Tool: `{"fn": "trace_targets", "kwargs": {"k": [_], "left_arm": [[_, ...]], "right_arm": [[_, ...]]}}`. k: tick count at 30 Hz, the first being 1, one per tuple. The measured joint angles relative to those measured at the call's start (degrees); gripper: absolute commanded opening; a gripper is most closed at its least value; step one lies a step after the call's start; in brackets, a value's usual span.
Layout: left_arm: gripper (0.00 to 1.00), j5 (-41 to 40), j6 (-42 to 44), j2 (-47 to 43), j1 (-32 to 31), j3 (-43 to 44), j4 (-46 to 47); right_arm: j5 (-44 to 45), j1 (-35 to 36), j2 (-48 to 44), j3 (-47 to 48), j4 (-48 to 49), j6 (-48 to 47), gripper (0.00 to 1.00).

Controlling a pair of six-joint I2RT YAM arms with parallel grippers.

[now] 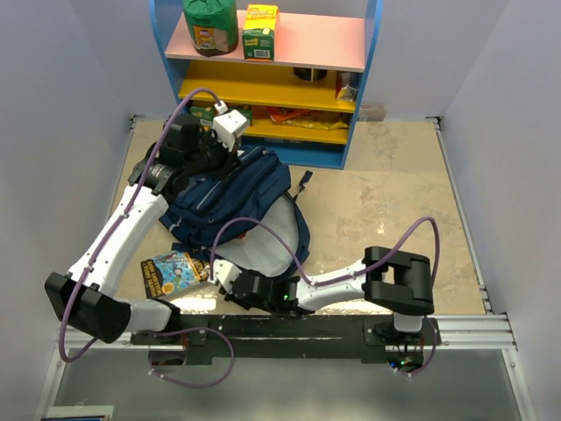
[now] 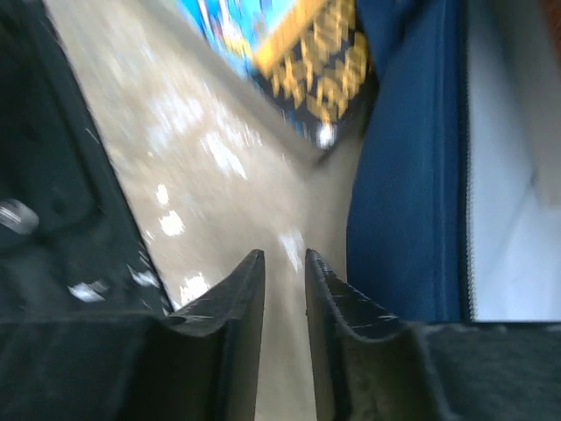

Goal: Pack the student bag
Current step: Move the book to the center of the board.

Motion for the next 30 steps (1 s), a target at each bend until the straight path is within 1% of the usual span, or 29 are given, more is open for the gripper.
{"fn": "trace_targets", "kwargs": {"k": [2,4,5,7,8,9,11,15,18,22,24,26,30], "left_arm": [[0.0,0.2,-0.13,0.5,0.0,1.09,0.04],[0.0,0.2,-0.2,0.57,0.02,1.57,0.26],[0.0,0.2,-0.2,0.57,0.04,1.68,0.42],[0.0,0.15,-0.04,0.87,0.07,2.16,0.28],[0.0,0.13,0.07,1.25,0.07,2.64,0.02],[0.0,0.13,0.13,1.9,0.04,3.43,-0.09],[0.0,0.13,0.33,2.99,0.07,4.26,0.07],[0.0,-0.79,1.38,3.3,0.13,4.28,1.57],[0.0,-1.36,1.75,3.26,0.48,4.28,2.43],[0.0,-1.6,1.86,3.26,0.48,4.24,1.11],[0.0,-1.62,2.23,3.26,0.46,3.93,0.79],[0.0,-1.62,2.67,3.26,0.46,3.28,0.94],[0.0,-1.49,2.86,3.19,0.44,2.32,1.11]], "right_arm": [[0.11,-0.07,-1.49,1.2,0.42,0.35,0.33],[-0.5,-0.63,-1.33,4.79,1.2,0.31,0.32],[-1.42,-1.25,-0.5,7.39,1.46,0.28,0.29],[-3.39,-3.06,3.06,14.95,2.08,0.33,0.26],[-4.39,-4.02,5.22,18.51,2.34,0.31,0.26],[-6.25,-5.57,8.76,24.09,2.34,0.33,0.25],[-8.92,-8.09,13.99,31.04,2.49,0.31,0.25],[-12.79,-11.76,23.5,40.87,0.13,-0.76,0.27],[-14.84,-12.46,31.12,49.35,-2.95,-1.03,0.31],[-15.96,-12.37,40.19,62.27,-8.46,-1.07,0.33],[-16.33,-12.41,43.5,67.95,-10.62,-0.94,0.35],[-16.74,-12.41,45.48,71.52,-11.87,-0.61,0.37],[-17.62,-12.39,48.0,76.02,-15.28,0.07,0.38]]}}
